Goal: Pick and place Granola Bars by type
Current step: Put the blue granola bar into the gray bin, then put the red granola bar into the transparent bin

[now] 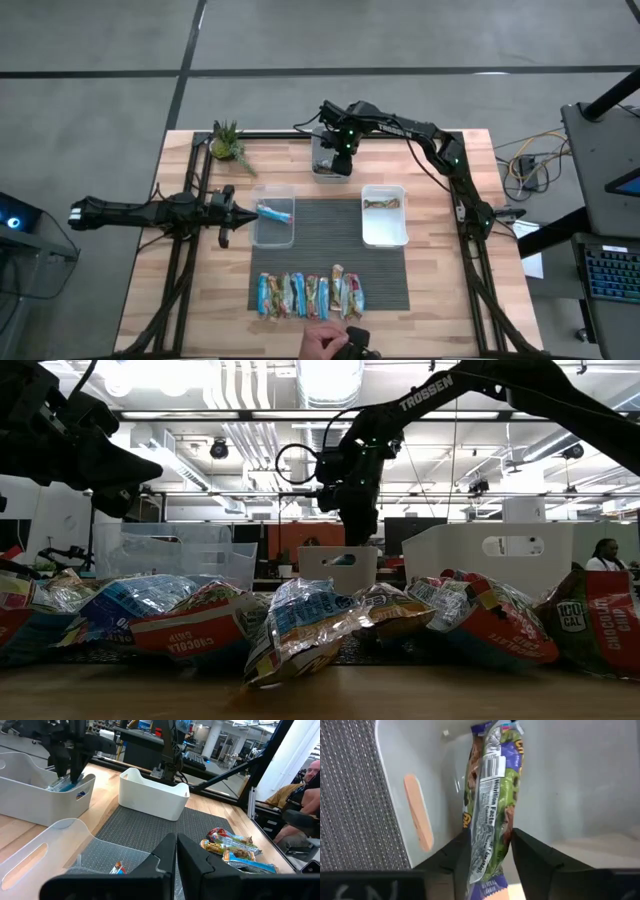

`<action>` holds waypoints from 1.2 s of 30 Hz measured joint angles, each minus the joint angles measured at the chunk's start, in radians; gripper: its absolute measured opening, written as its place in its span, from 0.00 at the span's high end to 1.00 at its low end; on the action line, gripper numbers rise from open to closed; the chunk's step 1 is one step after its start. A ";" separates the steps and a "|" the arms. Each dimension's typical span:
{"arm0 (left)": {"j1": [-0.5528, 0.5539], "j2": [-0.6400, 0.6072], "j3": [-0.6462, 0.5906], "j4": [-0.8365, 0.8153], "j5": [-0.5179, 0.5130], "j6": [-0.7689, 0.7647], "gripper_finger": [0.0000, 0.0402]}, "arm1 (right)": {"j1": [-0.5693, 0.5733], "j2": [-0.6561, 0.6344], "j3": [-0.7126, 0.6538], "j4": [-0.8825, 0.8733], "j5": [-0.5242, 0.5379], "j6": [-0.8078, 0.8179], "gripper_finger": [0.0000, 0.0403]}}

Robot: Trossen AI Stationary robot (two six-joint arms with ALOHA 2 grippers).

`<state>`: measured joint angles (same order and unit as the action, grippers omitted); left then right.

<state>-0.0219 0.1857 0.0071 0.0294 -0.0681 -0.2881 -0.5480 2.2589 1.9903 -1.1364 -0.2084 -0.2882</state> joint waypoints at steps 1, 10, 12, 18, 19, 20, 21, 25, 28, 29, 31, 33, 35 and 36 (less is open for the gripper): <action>0.000 0.000 0.000 0.000 0.000 0.000 1.00 | 0.000 0.000 -0.003 0.000 0.000 0.001 0.65; 0.000 0.000 0.000 0.000 0.000 0.000 1.00 | 0.002 0.000 -0.008 0.007 -0.002 -0.008 0.56; 0.000 0.000 0.000 0.000 0.000 0.000 1.00 | 0.003 0.000 -0.007 0.007 -0.002 -0.020 0.56; 0.000 0.000 0.000 0.000 0.000 0.000 1.00 | 0.010 -0.014 -0.006 0.010 -0.002 -0.035 0.58; 0.000 0.000 0.000 0.000 0.000 0.000 1.00 | 0.010 -0.020 -0.006 0.010 -0.002 -0.041 0.59; 0.000 0.000 0.000 0.000 0.000 0.000 1.00 | 0.013 -0.025 -0.006 0.011 -0.002 -0.047 0.61; 0.000 0.000 0.000 0.000 0.000 0.000 1.00 | 0.013 -0.033 -0.005 0.012 -0.003 -0.057 0.62; 0.000 0.000 0.000 0.000 0.000 0.000 1.00 | 0.020 -0.062 -0.005 0.014 -0.010 -0.064 0.70; 0.000 0.000 0.000 0.000 0.000 0.000 1.00 | 0.026 -0.081 -0.005 0.014 -0.022 -0.066 0.77; 0.000 0.000 0.000 0.000 0.000 0.000 1.00 | 0.027 -0.087 -0.005 0.013 -0.041 -0.074 0.79; 0.000 0.000 0.000 0.000 0.000 0.000 1.00 | 0.033 -0.098 -0.005 0.010 -0.093 -0.086 0.85; 0.000 0.000 0.000 0.000 0.000 0.000 1.00 | 0.041 -0.112 -0.005 0.006 -0.149 -0.093 0.90; 0.000 0.000 0.000 0.000 0.000 0.000 1.00 | 0.049 -0.127 -0.005 -0.004 -0.202 -0.112 0.95; 0.000 0.000 0.000 0.000 0.000 0.000 1.00 | 0.055 -0.134 -0.006 -0.009 -0.222 -0.127 0.97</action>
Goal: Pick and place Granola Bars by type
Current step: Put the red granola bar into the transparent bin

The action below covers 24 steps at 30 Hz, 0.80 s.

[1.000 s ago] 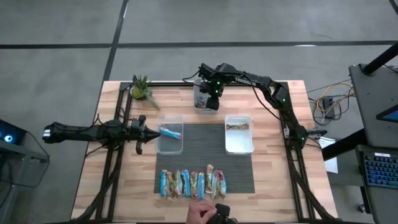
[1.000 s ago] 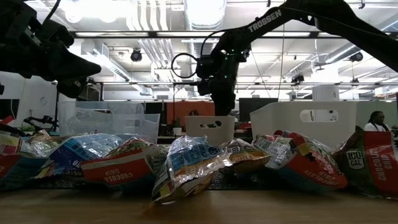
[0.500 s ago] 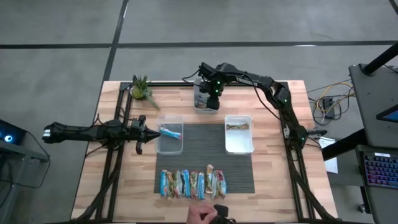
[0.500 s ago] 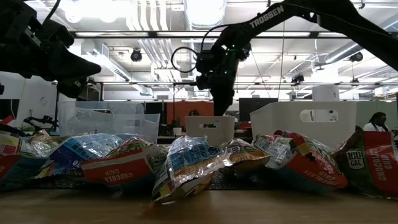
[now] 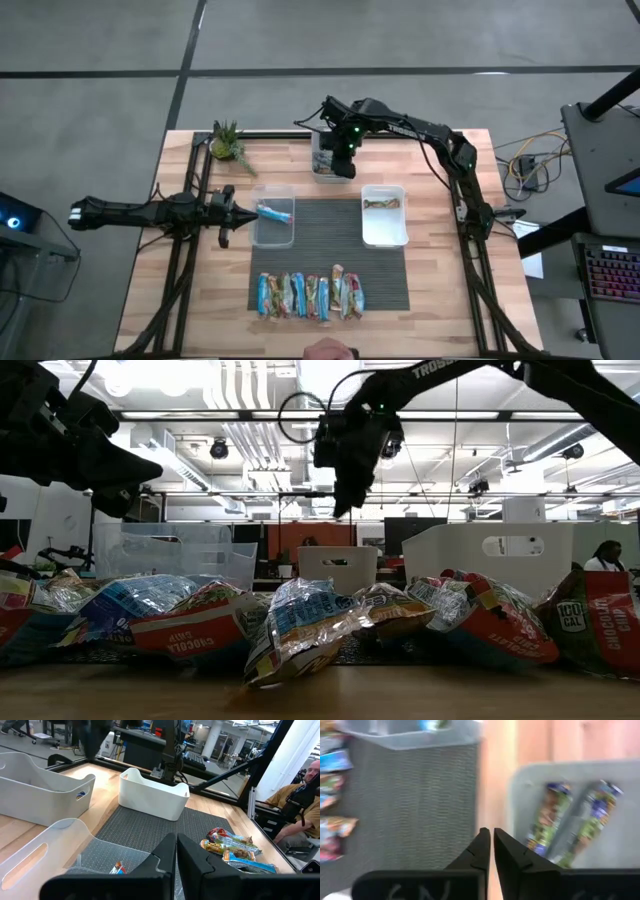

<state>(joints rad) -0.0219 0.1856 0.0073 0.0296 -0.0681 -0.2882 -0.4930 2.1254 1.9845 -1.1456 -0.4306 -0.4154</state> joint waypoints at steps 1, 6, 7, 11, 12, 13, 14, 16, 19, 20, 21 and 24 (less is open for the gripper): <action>0.000 0.000 0.000 0.000 0.000 0.000 1.00 | 0.005 -0.008 -0.001 -0.004 -0.016 -0.013 0.97; 0.000 0.000 0.000 0.000 0.000 0.000 1.00 | 0.032 -0.048 -0.007 -0.035 -0.023 -0.079 0.98; 0.000 0.000 0.000 0.000 0.000 0.000 1.00 | 0.040 -0.060 -0.010 -0.037 -0.023 -0.086 0.98; 0.000 0.000 0.000 0.000 0.000 0.000 1.00 | 0.072 -0.115 -0.035 -0.051 -0.024 -0.101 0.98; 0.000 0.000 0.000 0.000 0.000 0.000 1.00 | 0.081 -0.131 -0.049 -0.053 -0.024 -0.105 0.98; 0.000 0.000 0.000 0.000 0.000 0.000 1.00 | 0.090 -0.150 -0.066 -0.053 -0.024 -0.108 0.98; 0.000 0.000 0.000 0.000 0.000 0.000 1.00 | 0.099 -0.169 -0.087 -0.054 -0.024 -0.110 0.98; 0.000 0.000 0.000 0.000 0.000 0.000 1.00 | 0.117 -0.217 -0.136 -0.052 -0.024 -0.112 0.98; 0.000 0.000 0.000 0.000 0.000 0.000 1.00 | 0.144 -0.299 -0.224 -0.044 -0.024 -0.113 0.98; 0.000 0.000 0.000 0.000 0.000 0.000 1.00 | 0.153 -0.326 -0.255 -0.040 -0.024 -0.113 0.98; 0.000 0.000 0.000 0.000 0.000 0.000 1.00 | 0.161 -0.353 -0.283 -0.036 -0.024 -0.112 0.98; 0.000 0.000 0.000 0.000 0.000 0.000 1.00 | 0.184 -0.444 -0.368 -0.015 -0.023 -0.117 0.98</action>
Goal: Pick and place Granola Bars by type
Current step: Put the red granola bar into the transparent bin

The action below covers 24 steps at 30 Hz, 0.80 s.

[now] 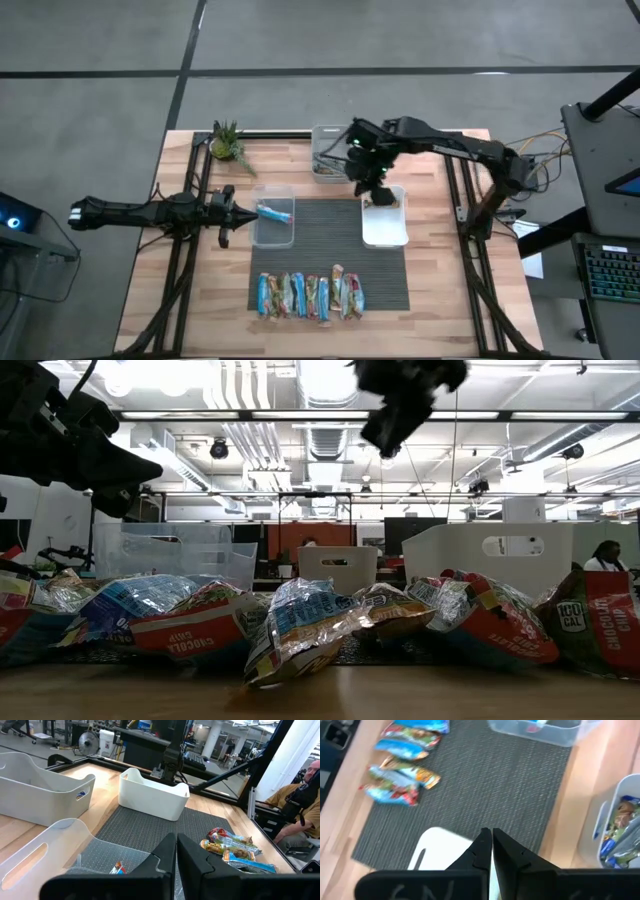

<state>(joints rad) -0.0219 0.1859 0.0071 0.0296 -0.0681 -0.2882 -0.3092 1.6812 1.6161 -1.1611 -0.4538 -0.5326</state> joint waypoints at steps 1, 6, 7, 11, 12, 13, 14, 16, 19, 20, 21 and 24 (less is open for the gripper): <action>0.000 0.000 0.000 0.000 0.000 0.000 1.00 | 0.007 -0.032 -0.026 0.004 0.001 -0.011 0.98; 0.000 0.000 0.000 0.000 0.000 0.000 1.00 | 0.061 -0.166 -0.145 0.044 0.000 -0.062 0.98; 0.000 0.000 0.000 0.000 0.000 0.000 1.00 | 0.075 -0.187 -0.163 0.050 0.001 -0.073 0.98; 0.000 0.000 0.000 0.000 0.000 0.000 1.00 | 0.133 -0.258 -0.206 0.072 0.001 -0.075 0.98; 0.000 0.000 0.000 0.000 0.000 0.000 1.00 | 0.149 -0.272 -0.216 0.082 0.000 -0.068 0.98; 0.000 0.000 0.000 0.000 0.000 0.000 1.00 | 0.167 -0.282 -0.224 0.093 0.001 -0.060 0.98; 0.000 0.000 0.000 0.000 0.000 0.000 1.00 | 0.185 -0.294 -0.233 0.106 0.001 -0.048 0.98; 0.000 0.000 0.000 0.000 0.000 0.000 1.00 | 0.231 -0.311 -0.244 0.133 0.002 -0.020 0.98; 0.000 0.000 0.000 0.000 0.000 0.000 1.00 | 0.312 -0.324 -0.250 0.168 0.003 0.003 0.98; 0.000 0.000 0.000 0.000 0.000 0.000 1.00 | 0.341 -0.324 -0.251 0.180 0.004 0.011 0.98; 0.000 0.000 0.000 0.000 0.000 0.000 1.00 | 0.368 -0.323 -0.252 0.187 0.004 0.018 0.98; 0.000 0.000 0.000 0.000 0.000 0.000 1.00 | 0.443 -0.320 -0.252 0.218 0.006 0.052 0.98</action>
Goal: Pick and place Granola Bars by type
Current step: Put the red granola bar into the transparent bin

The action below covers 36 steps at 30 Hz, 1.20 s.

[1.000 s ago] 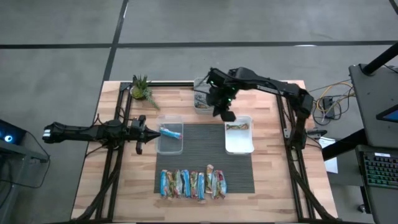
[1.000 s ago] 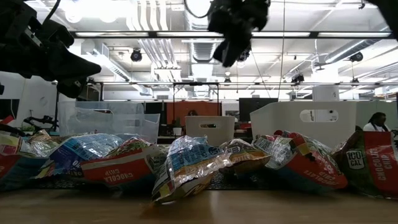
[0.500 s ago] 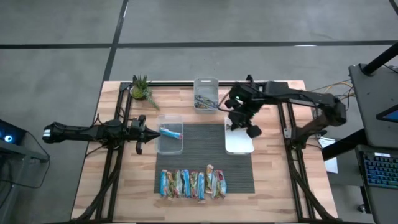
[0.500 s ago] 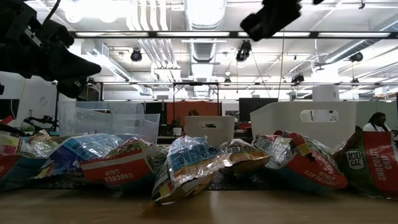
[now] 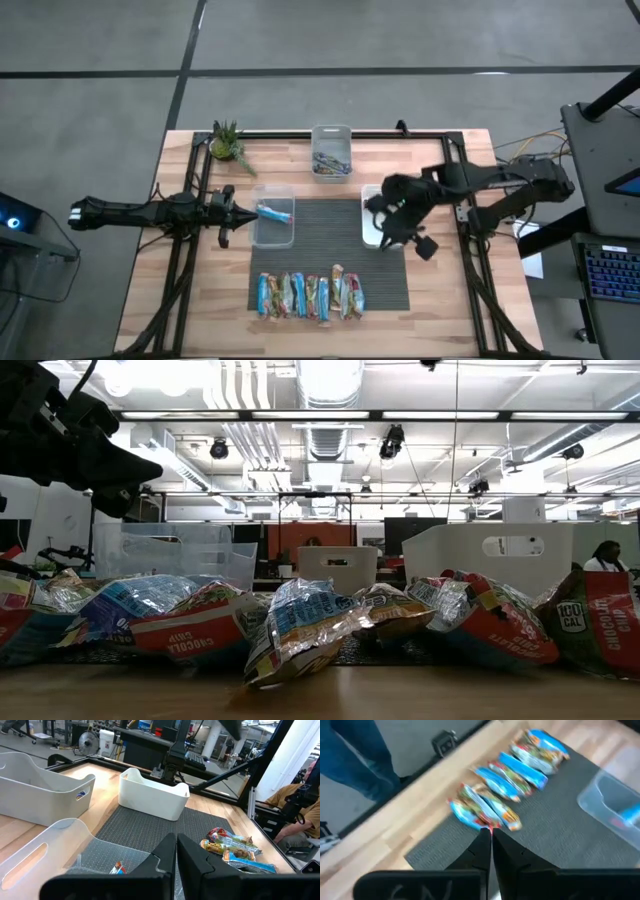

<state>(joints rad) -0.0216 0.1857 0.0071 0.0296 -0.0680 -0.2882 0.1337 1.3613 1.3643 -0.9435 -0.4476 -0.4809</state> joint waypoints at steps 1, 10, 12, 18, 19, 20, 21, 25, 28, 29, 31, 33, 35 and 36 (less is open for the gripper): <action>0.000 0.000 0.000 0.000 0.000 0.000 1.00 | 0.025 0.000 0.000 0.011 0.002 0.012 0.98; 0.000 0.000 0.000 0.000 0.000 0.000 1.00 | 0.208 0.000 0.000 0.092 0.010 0.067 0.98; 0.000 0.000 0.000 0.000 0.000 0.000 1.00 | 0.239 0.000 0.000 0.105 0.052 0.112 0.98; 0.000 0.000 0.000 0.000 0.000 0.000 1.00 | 0.325 0.002 0.000 0.109 0.253 0.142 0.98; 0.000 0.000 0.000 0.000 0.000 0.000 1.00 | 0.333 0.002 0.000 0.109 0.269 0.135 0.98; 0.000 0.000 0.000 0.000 0.000 0.000 1.00 | 0.338 0.002 0.000 0.109 0.273 0.134 0.98; 0.000 0.000 0.000 0.000 0.000 0.000 1.00 | 0.344 0.002 0.000 0.109 0.273 0.135 0.98; 0.000 0.000 0.000 0.000 0.000 0.000 1.00 | 0.358 0.002 0.001 0.108 0.260 0.164 0.98; 0.000 0.000 0.000 0.000 0.000 0.000 1.00 | 0.358 -0.004 0.001 0.088 0.211 0.163 0.98; 0.000 0.000 0.000 0.000 0.000 0.000 1.00 | 0.358 -0.005 0.001 0.081 0.204 0.160 0.98; 0.000 0.000 0.000 0.000 0.000 0.000 1.00 | 0.358 -0.007 0.003 0.071 0.199 0.143 0.98; 0.000 0.000 0.000 0.000 0.000 0.000 1.00 | 0.357 -0.005 0.003 0.054 0.185 0.126 0.98; 0.000 0.000 0.000 0.000 0.000 0.000 1.00 | 0.357 -0.001 0.003 0.056 0.181 0.131 0.98; 0.000 0.000 0.000 0.000 0.000 0.000 1.00 | 0.357 0.002 0.005 0.054 0.180 0.135 0.98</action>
<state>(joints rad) -0.0216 0.1856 0.0071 0.0296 -0.0681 -0.2879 0.4911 1.3634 1.3692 -0.8897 -0.2680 -0.3461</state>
